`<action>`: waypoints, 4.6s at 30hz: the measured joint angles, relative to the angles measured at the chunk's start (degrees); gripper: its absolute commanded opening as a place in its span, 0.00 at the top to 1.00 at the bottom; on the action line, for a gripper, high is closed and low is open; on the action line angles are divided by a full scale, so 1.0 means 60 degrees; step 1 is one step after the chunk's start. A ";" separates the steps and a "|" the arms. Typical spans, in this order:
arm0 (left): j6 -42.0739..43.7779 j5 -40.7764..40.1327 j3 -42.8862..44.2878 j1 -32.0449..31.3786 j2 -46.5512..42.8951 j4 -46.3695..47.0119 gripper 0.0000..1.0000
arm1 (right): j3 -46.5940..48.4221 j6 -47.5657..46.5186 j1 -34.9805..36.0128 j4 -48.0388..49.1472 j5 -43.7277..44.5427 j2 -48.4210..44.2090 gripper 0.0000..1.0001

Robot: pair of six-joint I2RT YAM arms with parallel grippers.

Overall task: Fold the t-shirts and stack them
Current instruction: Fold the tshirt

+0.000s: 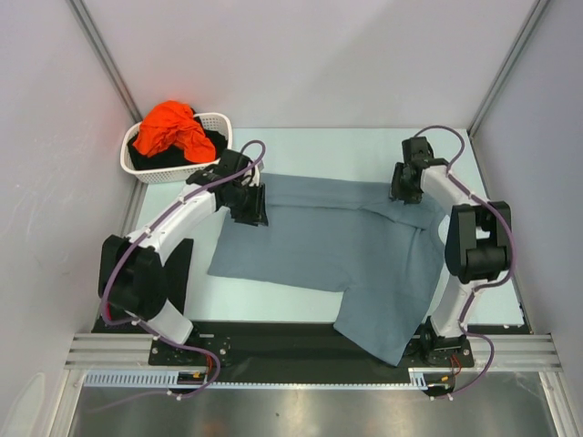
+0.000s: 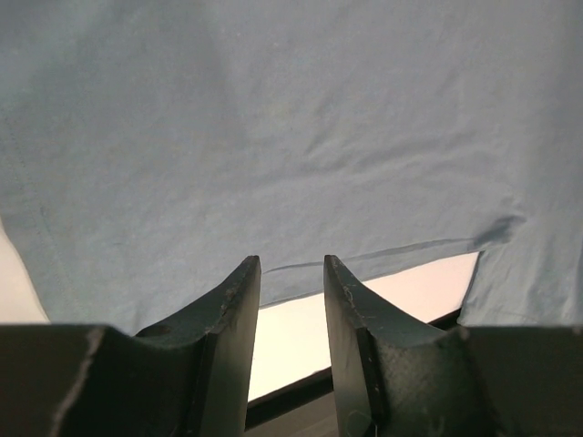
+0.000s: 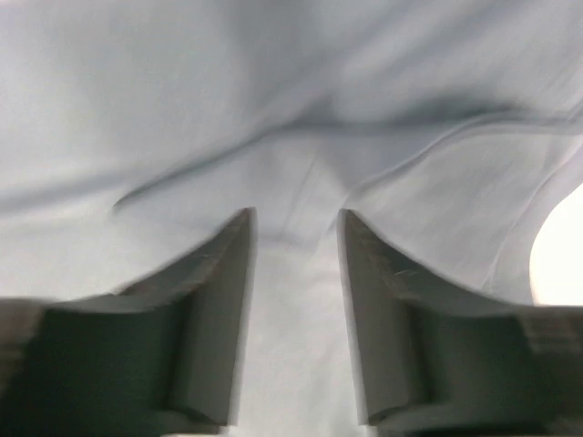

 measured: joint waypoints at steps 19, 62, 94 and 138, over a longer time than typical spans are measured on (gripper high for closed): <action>0.0182 0.0390 0.0703 0.0051 0.0907 0.0007 0.60 | -0.2189 0.1526 -0.0951 0.0754 -0.2725 -0.0627 0.59; 0.0200 0.0514 0.0729 0.0321 0.1147 0.0164 0.60 | -0.2889 0.2881 -0.1596 0.1188 -0.4750 -0.0812 1.00; 0.0051 0.0718 -0.0208 0.0455 0.0718 0.0783 0.59 | -0.5923 0.6645 -0.0178 0.1198 -0.4634 -0.3439 0.86; 0.0412 0.3147 -0.0466 0.1326 0.1177 0.1701 0.53 | 0.0441 0.2284 -0.3574 0.1894 -0.3140 0.1198 0.44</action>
